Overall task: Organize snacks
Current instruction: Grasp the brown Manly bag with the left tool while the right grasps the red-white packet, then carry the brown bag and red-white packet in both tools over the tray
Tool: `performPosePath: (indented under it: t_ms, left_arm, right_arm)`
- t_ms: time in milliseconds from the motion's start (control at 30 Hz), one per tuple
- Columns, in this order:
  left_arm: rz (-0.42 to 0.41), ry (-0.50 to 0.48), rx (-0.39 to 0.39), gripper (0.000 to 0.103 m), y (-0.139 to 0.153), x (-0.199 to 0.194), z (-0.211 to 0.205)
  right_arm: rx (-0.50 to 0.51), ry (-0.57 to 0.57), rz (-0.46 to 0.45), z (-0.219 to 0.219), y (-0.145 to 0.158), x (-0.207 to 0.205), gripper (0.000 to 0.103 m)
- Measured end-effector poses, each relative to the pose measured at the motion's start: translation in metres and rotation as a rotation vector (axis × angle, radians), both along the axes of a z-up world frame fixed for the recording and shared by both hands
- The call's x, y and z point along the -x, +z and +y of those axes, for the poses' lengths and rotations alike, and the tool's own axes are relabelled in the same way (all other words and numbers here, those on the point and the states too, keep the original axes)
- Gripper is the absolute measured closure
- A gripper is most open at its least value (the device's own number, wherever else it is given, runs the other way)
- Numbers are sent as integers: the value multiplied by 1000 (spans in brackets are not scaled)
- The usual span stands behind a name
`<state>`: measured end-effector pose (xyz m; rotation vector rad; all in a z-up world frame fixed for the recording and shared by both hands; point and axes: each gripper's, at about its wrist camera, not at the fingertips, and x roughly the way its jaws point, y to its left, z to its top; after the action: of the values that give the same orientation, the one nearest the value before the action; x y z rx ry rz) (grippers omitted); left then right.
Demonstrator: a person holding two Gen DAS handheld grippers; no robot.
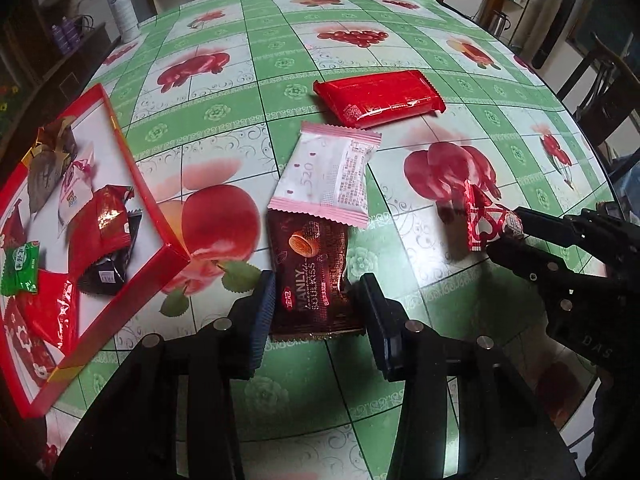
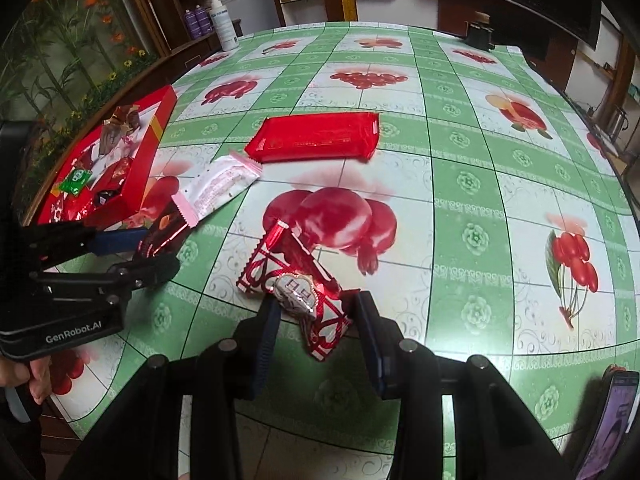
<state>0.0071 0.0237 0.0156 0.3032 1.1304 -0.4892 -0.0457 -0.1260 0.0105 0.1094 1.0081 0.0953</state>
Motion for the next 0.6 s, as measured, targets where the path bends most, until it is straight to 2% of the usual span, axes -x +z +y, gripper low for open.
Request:
performPosePath:
  t_ms: [133, 200, 233, 267, 333, 433, 500, 600]
  left_arm:
    - [5, 0, -2, 60, 0, -1, 0]
    - [8, -10, 1, 48, -1, -2, -2]
    - [11, -11, -5, 34, -2, -3, -3]
    - [12, -8, -23, 26, -4, -4, -5]
    - [12, -5, -15, 25, -5, -6, -6]
    - [17, 11, -16, 26, -5, -10, -6]
    - [10, 16, -16, 33, -4, -11, -6]
    - [2, 8, -7, 59, -1, -10, -6]
  right_arm:
    - [28, 10, 0, 3, 0, -1, 61]
    - [24, 17, -2, 3, 0, -1, 61]
    - [23, 22, -4, 3, -1, -1, 61]
    - [19, 28, -7, 2, -1, -1, 61]
    - [-7, 42, -12, 1, -1, -1, 61]
    - [-32, 44, -18, -2, -1, 0, 61]
    - [-32, 44, -20, -2, -1, 1, 61]
    - [-21, 45, -20, 1, -1, 0, 61]
